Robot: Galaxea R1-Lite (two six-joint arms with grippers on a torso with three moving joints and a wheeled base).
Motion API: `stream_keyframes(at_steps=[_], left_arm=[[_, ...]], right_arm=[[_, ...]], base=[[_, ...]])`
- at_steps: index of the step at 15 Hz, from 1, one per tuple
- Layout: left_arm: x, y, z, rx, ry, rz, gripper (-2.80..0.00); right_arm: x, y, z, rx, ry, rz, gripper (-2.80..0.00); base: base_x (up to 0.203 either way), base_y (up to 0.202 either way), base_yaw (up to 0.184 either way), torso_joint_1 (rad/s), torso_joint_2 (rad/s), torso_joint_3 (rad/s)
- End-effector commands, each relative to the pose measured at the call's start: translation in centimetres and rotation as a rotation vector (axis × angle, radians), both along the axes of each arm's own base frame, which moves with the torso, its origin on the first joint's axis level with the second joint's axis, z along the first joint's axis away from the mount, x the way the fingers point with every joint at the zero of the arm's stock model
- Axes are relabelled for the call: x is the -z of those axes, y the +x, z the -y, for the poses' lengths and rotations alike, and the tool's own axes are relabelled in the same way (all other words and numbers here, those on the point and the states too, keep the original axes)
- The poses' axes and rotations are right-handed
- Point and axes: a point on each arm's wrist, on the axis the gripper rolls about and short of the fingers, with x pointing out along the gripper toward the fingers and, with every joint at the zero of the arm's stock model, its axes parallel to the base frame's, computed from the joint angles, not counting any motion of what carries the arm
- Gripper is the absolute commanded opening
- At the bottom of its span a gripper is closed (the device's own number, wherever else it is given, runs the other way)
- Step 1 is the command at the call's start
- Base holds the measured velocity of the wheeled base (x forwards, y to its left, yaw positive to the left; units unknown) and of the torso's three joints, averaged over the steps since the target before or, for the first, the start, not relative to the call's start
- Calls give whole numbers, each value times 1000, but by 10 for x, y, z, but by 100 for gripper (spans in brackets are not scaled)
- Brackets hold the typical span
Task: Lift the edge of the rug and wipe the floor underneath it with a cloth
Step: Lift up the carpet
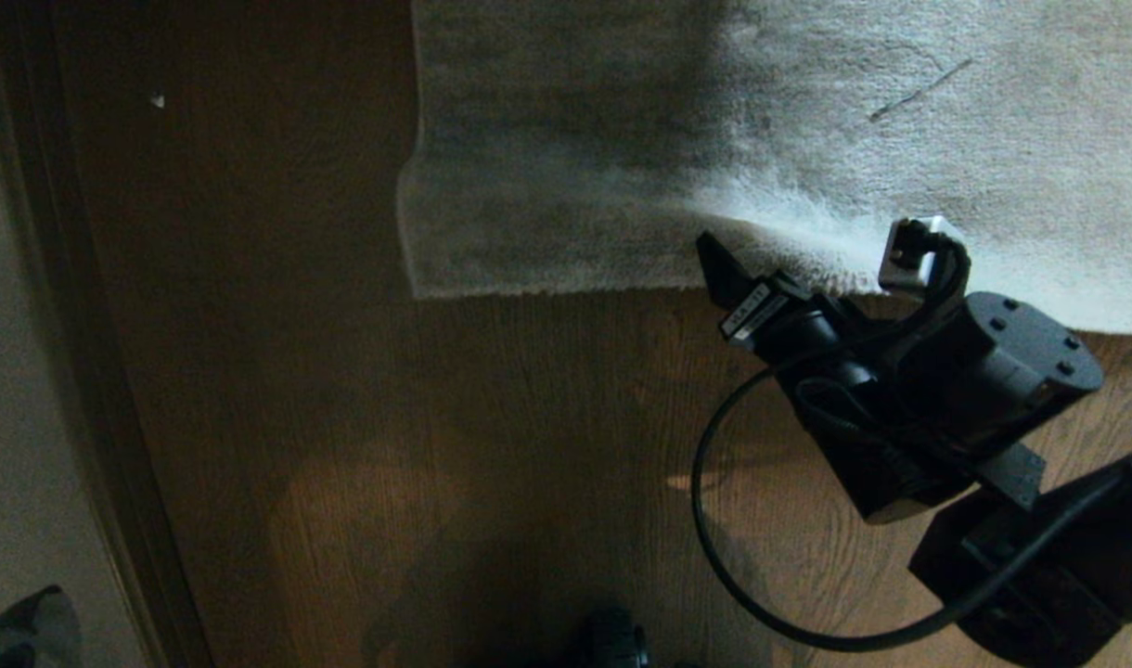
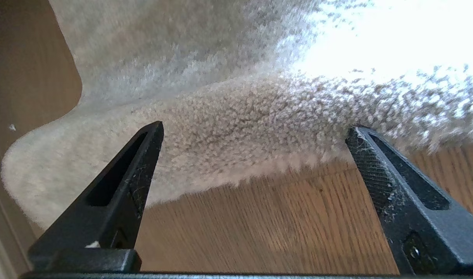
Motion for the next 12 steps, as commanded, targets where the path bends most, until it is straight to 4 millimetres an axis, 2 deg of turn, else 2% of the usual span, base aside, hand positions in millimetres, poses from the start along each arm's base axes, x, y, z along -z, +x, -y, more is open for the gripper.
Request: stream_keyframes(at_steps=[1,8,12], left_arm=[[0,0,0,0,0,2,-280],[0,0,0,0,0,0,-280],[0,0,0,0,0,0,-280]], right_arm=[[-8,-3,2,-3,45,46,0],[-3,5,-2,5,44,35,0],[14,-8,-12,-67,40,-28,0]], base=[[0,0,0,0,0,0],[0,0,0,0,0,0],[0,0,0,0,0,0]])
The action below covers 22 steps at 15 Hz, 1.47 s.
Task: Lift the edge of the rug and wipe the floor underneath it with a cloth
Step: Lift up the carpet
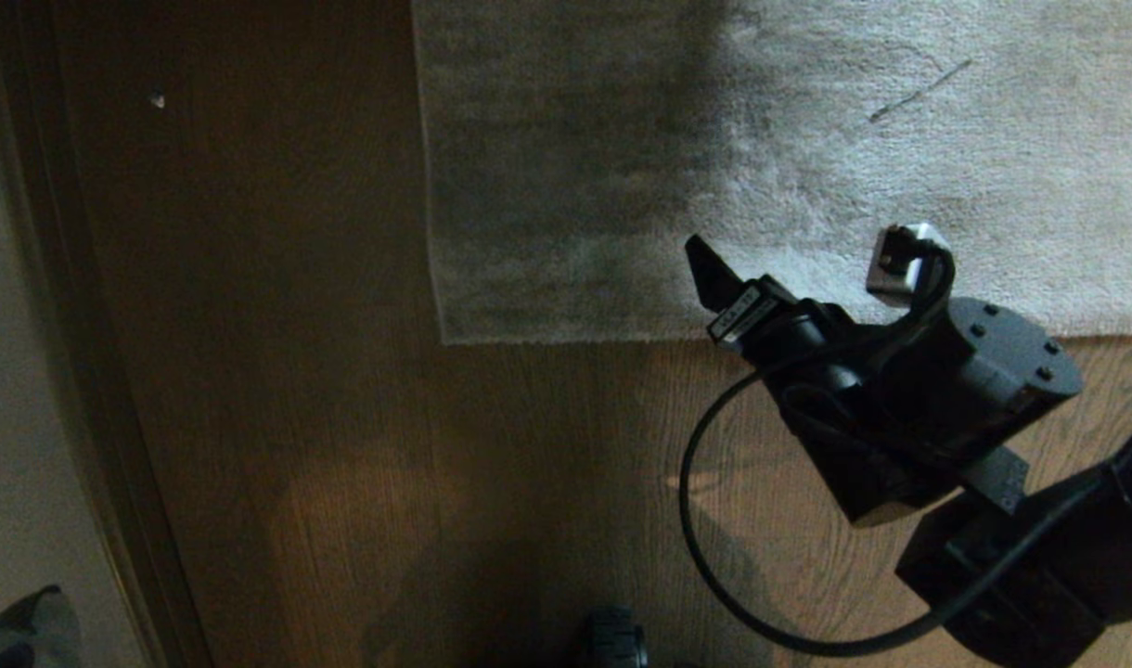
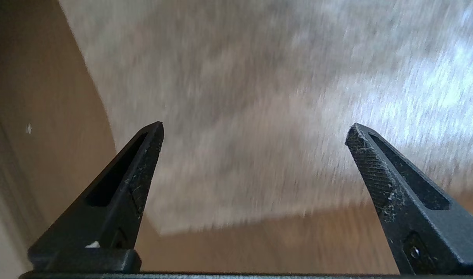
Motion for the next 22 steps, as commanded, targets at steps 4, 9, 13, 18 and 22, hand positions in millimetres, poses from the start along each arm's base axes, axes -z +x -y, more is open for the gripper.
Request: stream_keyframes(at_steps=[4,9,13,18,22], left_arm=[[0,0,0,0,0,-1,-280],[0,0,0,0,0,-1,-280],[0,0,0,0,0,1,-280],[0,0,0,0,0,0,-280],[0,0,0,0,0,1,-280]], right_arm=[[44,-39,-13,-133,-82,-130,0],[83,-51,-12,-163,-140,-262,0],[80,-23,-53,-164,21,-228,0],[78,1,-112,-220,167,-147,0],[91,11,-147,-257,238,-128,0]], base=[[0,0,0,0,0,0],[0,0,0,0,0,0],[0,0,0,0,0,0],[0,0,0,0,0,0],[0,0,0,0,0,0]])
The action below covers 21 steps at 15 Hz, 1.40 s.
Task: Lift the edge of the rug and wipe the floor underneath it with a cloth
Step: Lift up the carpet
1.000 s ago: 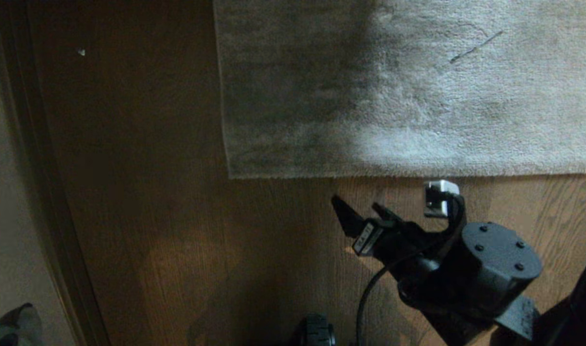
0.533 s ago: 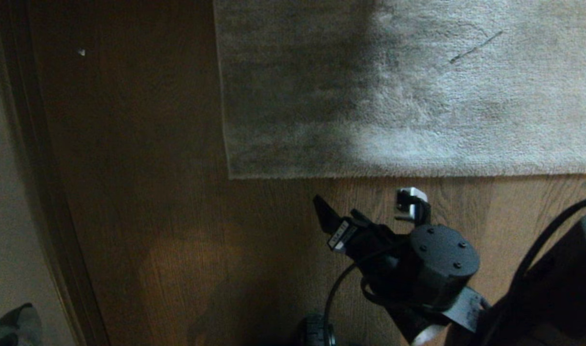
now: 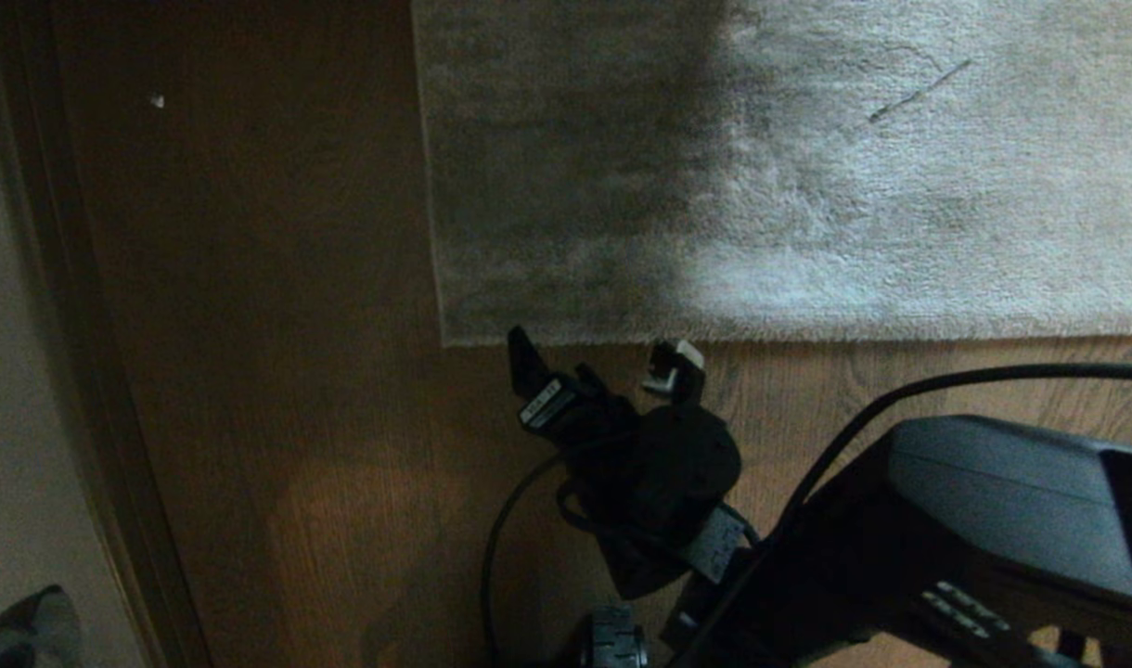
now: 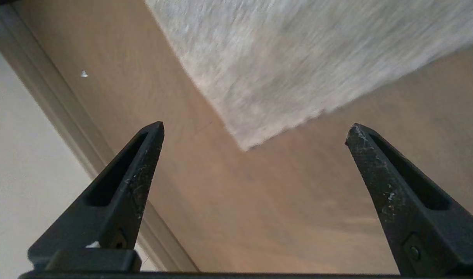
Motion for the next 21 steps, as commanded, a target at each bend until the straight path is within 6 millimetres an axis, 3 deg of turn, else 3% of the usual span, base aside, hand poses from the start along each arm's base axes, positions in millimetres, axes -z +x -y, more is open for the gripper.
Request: stream_keyframes(at_steps=[1,6,12,21], left_arm=[[0,0,0,0,0,0,-280],[0,0,0,0,0,1,-280],[0,0,0,0,0,0,-280],[0,0,0,0,0,0,-280]], right_arm=[[24,5,-20,-18,32,5,0],[38,15,-41,-21,53,28,0],[54,25,-52,-5,30,52,0],[50,65,-47,87,44,135,0]], base=[[0,0,0,0,0,0],[0,0,0,0,0,0],[0,0,0,0,0,0],[0,0,0,0,0,0]])
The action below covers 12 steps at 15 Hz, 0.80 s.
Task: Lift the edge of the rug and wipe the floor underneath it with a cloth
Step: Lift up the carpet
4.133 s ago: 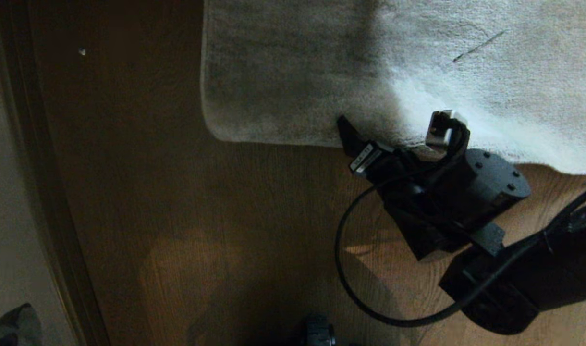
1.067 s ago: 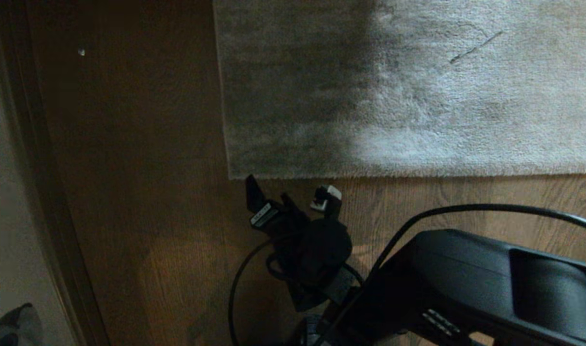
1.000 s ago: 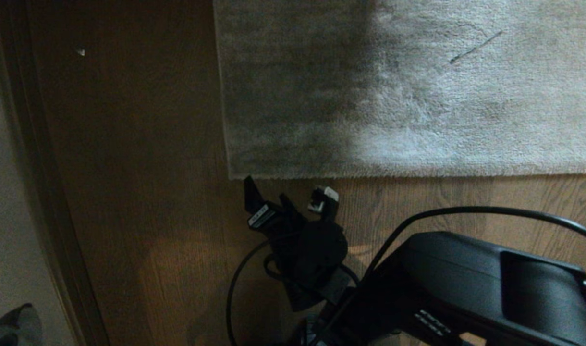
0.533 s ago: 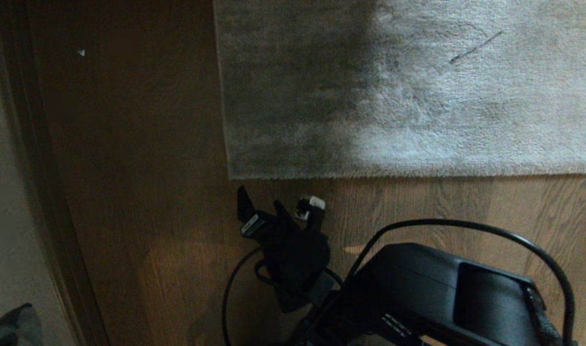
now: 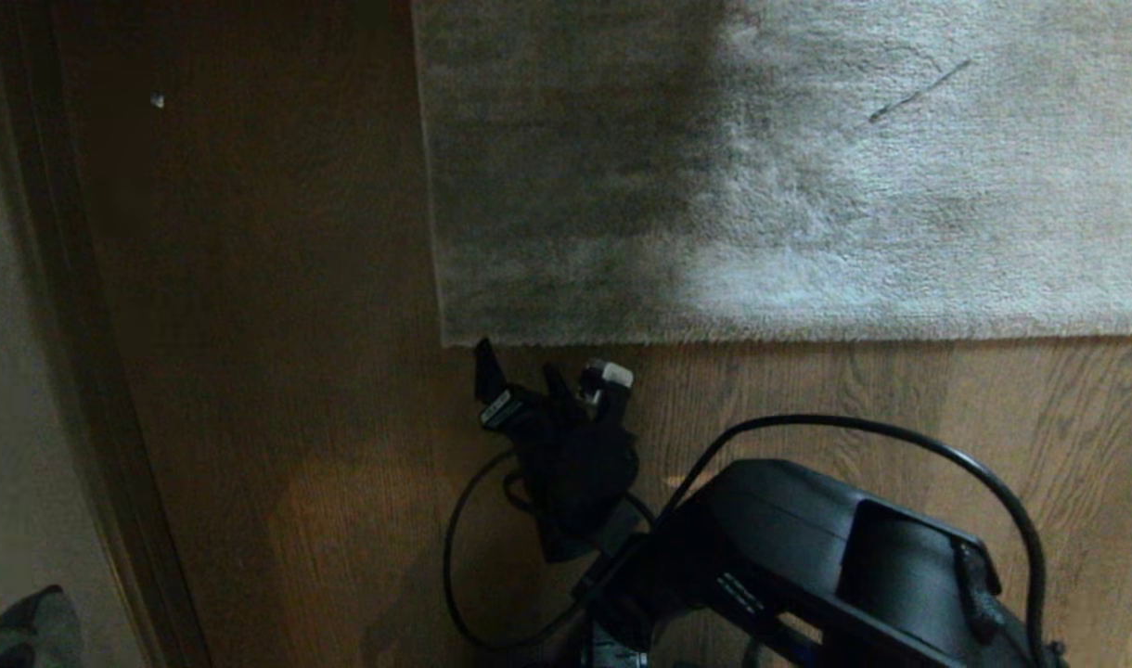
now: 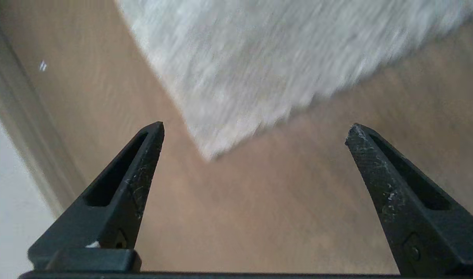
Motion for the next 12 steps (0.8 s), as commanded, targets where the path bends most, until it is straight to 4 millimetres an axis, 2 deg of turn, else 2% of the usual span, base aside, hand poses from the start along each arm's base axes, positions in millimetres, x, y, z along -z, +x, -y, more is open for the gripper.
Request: stream_keyframes(at_steps=[1,8,12], left_arm=[[0,0,0,0,0,0,-280],[0,0,0,0,0,1,-280],[0,0,0,0,0,0,-280]], right_arm=[[-2,8,5,19,48,33,0],[-12,26,14,63,71,69,0],[-20,28,12,62,103,95,0]], base=[[0,0,0,0,0,0],[0,0,0,0,0,0],[0,0,0,0,0,0]])
